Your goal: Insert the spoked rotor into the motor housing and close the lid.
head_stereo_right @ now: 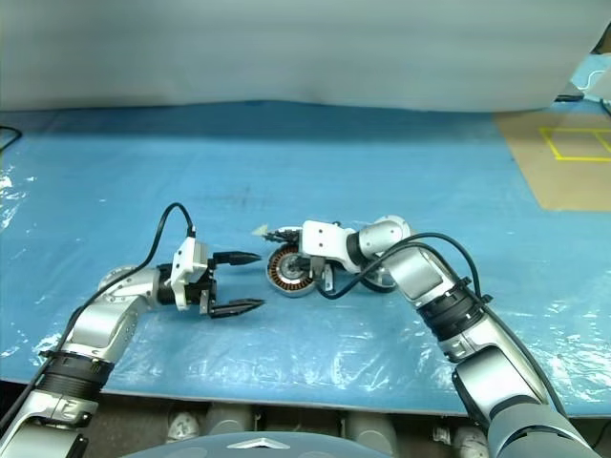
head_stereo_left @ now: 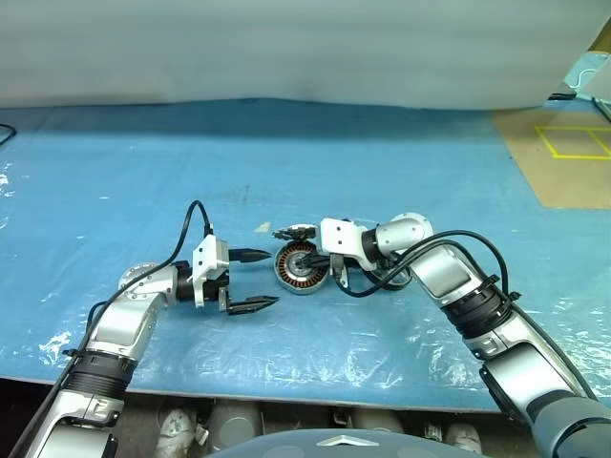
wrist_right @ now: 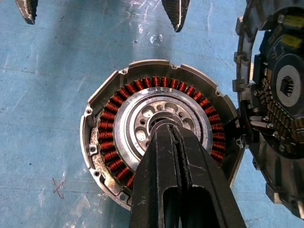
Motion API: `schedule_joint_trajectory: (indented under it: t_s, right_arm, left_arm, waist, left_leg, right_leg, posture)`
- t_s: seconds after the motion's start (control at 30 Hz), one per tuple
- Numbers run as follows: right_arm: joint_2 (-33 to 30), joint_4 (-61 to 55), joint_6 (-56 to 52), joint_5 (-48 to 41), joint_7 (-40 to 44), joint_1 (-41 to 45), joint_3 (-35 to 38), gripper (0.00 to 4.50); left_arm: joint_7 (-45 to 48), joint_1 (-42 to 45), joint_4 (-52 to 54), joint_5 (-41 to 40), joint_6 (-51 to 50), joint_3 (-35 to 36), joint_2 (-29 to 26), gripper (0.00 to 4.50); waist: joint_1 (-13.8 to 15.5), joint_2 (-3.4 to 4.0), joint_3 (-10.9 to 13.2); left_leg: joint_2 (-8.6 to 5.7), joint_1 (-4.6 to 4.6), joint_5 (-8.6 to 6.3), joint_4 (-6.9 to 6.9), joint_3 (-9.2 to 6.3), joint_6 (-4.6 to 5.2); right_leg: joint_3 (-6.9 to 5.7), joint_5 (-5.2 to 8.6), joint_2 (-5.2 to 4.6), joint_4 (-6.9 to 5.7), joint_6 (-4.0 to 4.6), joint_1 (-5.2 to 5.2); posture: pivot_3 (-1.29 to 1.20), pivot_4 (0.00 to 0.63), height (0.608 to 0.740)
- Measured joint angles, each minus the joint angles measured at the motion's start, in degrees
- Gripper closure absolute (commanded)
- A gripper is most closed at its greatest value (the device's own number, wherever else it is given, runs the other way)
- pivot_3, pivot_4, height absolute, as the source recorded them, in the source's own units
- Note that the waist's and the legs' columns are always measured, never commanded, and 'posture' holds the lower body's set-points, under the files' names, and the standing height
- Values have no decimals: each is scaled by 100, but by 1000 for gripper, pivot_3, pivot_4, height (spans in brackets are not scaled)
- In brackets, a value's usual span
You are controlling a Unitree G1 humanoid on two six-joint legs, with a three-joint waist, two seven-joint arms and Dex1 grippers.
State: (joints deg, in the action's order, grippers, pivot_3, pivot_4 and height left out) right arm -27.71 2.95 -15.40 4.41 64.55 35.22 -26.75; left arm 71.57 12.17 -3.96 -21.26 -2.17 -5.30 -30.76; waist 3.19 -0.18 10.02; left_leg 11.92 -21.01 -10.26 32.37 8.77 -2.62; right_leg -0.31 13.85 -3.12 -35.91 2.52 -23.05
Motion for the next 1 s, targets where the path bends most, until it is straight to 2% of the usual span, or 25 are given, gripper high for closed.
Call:
schedule_joint_trajectory:
  t_s: [0.27,0.7,1.0]
  right_arm:
    - [32,144,287,51,-69,12,-25,4469]
    - [250,131,64,115,-73,141,-126,4469]
    - [136,133,128,164,66,166,-162,4469]
  left_arm:
    - [-10,-77,1,0,-1,0,2,0]
    - [-25,-92,1,0,0,0,57,0]
    - [-25,-93,1,1,41,0,64,0]
  waist:
    - [-72,0,0]
    - [-66,0,0]
    - [-54,0,0]
  left_leg:
    - [-2,1,0,1,0,1]
    - [-3,-9,0,-6,0,0]
    - [-3,-9,0,-6,0,1]
  right_leg:
    - [3,0,-1,1,0,1]
    - [0,0,-1,14,1,-2]
    - [-1,0,-3,13,1,-1]
  posture:
    - [0,150,740]
    - [0,150,740]
    - [0,150,740]
